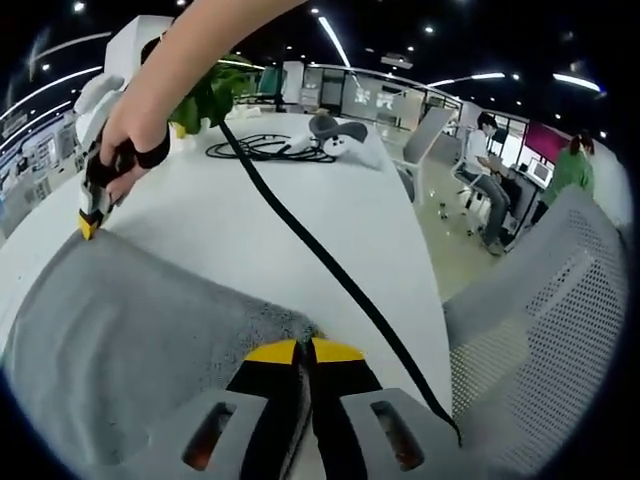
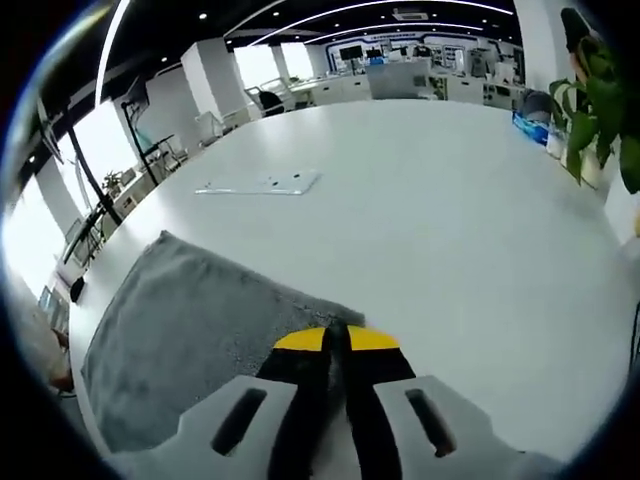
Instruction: Fold the towel on the table until its edges align and the towel forms a compact rectangular stack.
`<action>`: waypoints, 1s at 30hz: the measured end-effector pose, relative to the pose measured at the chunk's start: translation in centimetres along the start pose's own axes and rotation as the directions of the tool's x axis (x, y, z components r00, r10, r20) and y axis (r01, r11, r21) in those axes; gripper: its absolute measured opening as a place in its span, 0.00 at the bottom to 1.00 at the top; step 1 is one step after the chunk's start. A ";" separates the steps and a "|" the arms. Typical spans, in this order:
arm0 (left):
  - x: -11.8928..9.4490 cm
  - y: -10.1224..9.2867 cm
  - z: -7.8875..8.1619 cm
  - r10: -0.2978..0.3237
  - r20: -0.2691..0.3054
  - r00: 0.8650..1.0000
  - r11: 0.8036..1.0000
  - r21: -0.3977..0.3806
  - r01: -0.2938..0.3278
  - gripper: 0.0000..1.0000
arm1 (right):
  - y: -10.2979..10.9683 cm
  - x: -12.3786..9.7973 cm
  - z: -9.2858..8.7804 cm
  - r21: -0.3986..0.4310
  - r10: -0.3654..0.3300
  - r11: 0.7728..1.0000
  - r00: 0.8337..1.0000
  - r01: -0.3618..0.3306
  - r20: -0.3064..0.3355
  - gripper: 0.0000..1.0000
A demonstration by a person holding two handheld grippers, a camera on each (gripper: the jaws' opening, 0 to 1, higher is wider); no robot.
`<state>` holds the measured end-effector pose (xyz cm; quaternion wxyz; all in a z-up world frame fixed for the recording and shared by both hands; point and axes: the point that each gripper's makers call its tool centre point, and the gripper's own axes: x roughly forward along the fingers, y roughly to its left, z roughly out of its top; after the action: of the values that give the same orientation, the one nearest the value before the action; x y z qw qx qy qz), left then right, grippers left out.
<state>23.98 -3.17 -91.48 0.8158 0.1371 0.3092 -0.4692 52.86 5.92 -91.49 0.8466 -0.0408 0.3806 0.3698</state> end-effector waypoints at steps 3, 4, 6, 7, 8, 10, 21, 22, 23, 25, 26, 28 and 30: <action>-0.1 0.0 0.0 -0.005 0.004 1.000 1.000 0.000 0.005 0.04 | -0.2 0.0 0.0 0.045 0.002 0.999 1.000 -0.002 0.013 0.02; -0.2 0.0 0.1 -0.006 0.008 1.000 1.000 -0.001 0.006 0.04 | -0.2 0.1 0.0 0.045 0.002 0.999 1.000 -0.002 0.013 0.02; -0.5 0.1 0.3 -0.007 0.021 1.000 1.000 -0.006 0.007 0.04 | -0.1 0.1 0.0 0.039 0.001 0.999 1.000 -0.002 0.014 0.01; -0.7 0.1 0.4 -0.005 0.025 1.000 1.000 -0.006 0.005 0.04 | 0.0 0.0 0.1 0.029 0.000 1.000 1.000 -0.001 0.012 0.01; -0.8 0.1 0.6 -0.004 0.028 1.000 1.000 -0.007 0.004 0.04 | 0.1 0.0 0.1 0.027 0.001 1.000 1.000 -0.002 0.010 0.01; -1.0 0.0 0.8 -0.001 0.035 0.999 1.000 -0.006 0.002 0.04 | 0.3 -0.2 0.3 0.003 0.002 1.000 1.000 -0.002 0.003 0.00; -1.5 0.1 1.3 0.009 0.047 0.999 1.000 -0.004 -0.009 0.04 | 1.0 -0.9 1.0 -0.036 -0.002 0.999 1.000 0.002 0.000 0.00; -1.7 0.1 1.5 0.011 0.055 0.998 1.000 -0.016 -0.010 0.04 | 1.1 -1.0 1.1 -0.040 -0.001 0.999 1.000 0.001 0.001 0.00; -1.8 0.1 1.6 0.011 0.061 0.998 1.000 -0.027 -0.010 0.04 | 1.1 -1.1 1.2 -0.044 0.001 0.999 1.000 0.000 0.001 0.00; -2.2 0.2 1.7 0.015 0.065 0.998 0.999 -0.031 -0.013 0.04 | 1.2 -1.3 1.4 -0.047 0.003 0.999 1.000 -0.003 0.003 0.00; -2.3 0.2 1.7 0.019 0.067 0.998 0.999 -0.031 -0.017 0.04 | 1.3 -1.4 1.6 -0.049 0.003 0.999 1.000 -0.003 0.004 0.00; -2.8 0.2 1.9 0.026 0.076 0.997 0.999 -0.034 -0.023 0.04 | 1.4 -1.6 1.8 -0.053 0.004 0.999 1.000 -0.004 0.006 0.00; -3.2 0.2 2.1 0.034 0.082 0.996 0.999 -0.033 -0.031 0.04 | 1.7 -1.8 2.1 -0.054 0.006 0.999 1.000 -0.006 0.010 0.00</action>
<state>23.76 -1.96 -87.81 0.8374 0.1095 0.2805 -0.4561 52.28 6.78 -88.41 0.8460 -0.0607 0.3665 0.3826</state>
